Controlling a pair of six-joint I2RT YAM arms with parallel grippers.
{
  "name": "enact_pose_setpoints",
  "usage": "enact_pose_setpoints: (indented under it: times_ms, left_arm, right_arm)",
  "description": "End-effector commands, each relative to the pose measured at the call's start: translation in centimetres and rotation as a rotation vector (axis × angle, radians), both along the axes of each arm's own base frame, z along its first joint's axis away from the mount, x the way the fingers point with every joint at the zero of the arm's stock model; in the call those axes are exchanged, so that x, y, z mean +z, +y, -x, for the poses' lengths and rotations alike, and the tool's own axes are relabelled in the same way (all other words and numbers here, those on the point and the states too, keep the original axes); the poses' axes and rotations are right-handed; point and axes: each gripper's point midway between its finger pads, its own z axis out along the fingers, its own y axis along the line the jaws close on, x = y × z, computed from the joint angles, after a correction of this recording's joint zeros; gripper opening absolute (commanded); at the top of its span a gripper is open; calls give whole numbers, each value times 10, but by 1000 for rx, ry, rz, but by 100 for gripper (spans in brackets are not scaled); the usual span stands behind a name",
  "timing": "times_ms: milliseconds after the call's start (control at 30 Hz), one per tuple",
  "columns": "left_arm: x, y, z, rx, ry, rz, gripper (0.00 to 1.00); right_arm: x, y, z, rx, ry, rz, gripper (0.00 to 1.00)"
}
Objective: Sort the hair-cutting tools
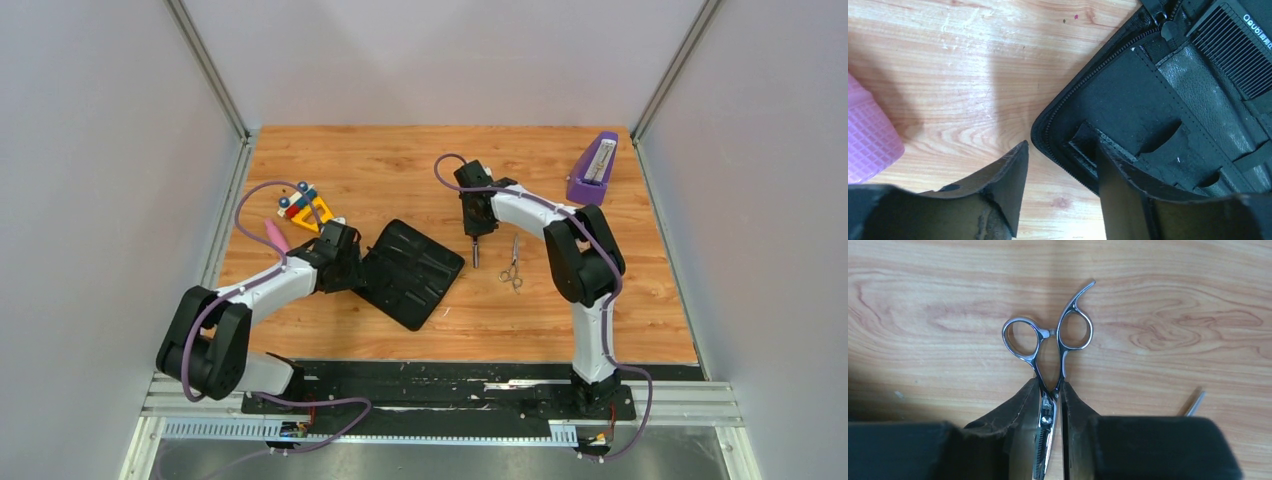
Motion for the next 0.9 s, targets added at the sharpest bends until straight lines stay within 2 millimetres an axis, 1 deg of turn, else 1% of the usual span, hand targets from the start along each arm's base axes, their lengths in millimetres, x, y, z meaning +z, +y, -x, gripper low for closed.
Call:
enact_pose_setpoints:
  times_ms: [0, 100, 167, 233, 267, 300, 333, 367, 400, 433, 467, 500, 533, 633, 767, 867]
  left_arm:
    - [-9, 1, -6, 25, -3, -5, 55]
    - [-10, -1, -6, 21, 8, 2, 54]
    - [-8, -2, -6, 19, 2, 5, 56]
    - [3, -3, -9, 21, -29, 20, 63]
    - [6, -3, -9, 23, -35, 24, 69]
    - [13, -4, -11, 23, -56, 35, 74]
    - [16, -4, -11, 22, -60, 36, 77]
    - [24, -5, -13, 22, -82, 45, 83]
    - [27, -4, -13, 21, -85, 44, 85]
    - [36, -6, -15, 19, -106, 54, 91]
    - [40, -6, -15, 13, -114, 57, 93]
    - [49, -8, -18, 5, -137, 71, 96]
    - [53, -10, -19, -3, -148, 76, 97]
    - [74, -16, -23, -25, -200, 117, 98]
    - [92, -22, -25, -46, -238, 151, 98]
    - [101, -23, -25, -49, -256, 161, 98]
  right_arm:
    - [0, -15, 16, 14, 16, 55, 7]
    - [13, -19, 15, 20, -19, 59, 3]
    - [23, -20, 15, 20, -42, 57, 0]
    - [34, -20, 16, 26, -64, 44, 0]
    - [42, -20, 16, 27, -78, 34, 0]
    - [47, -20, 17, 29, -89, 25, 0]
    - [51, -19, 18, 30, -96, 16, 0]
    - [55, -18, 19, 31, -104, 5, 0]
    - [59, -16, 20, 34, -111, -10, 0]
    - [63, -15, 21, 33, -117, -23, 0]
    - [68, -14, 22, 36, -127, -38, 0]
    - [71, -12, 24, 40, -131, -52, 0]
    - [74, -11, 25, 41, -137, -61, 0]
    - [75, -11, 26, 48, -142, -68, 0]
    - [62, -20, 20, 7, -122, -36, 11]
    - [54, -24, 11, -19, -94, -40, 20]
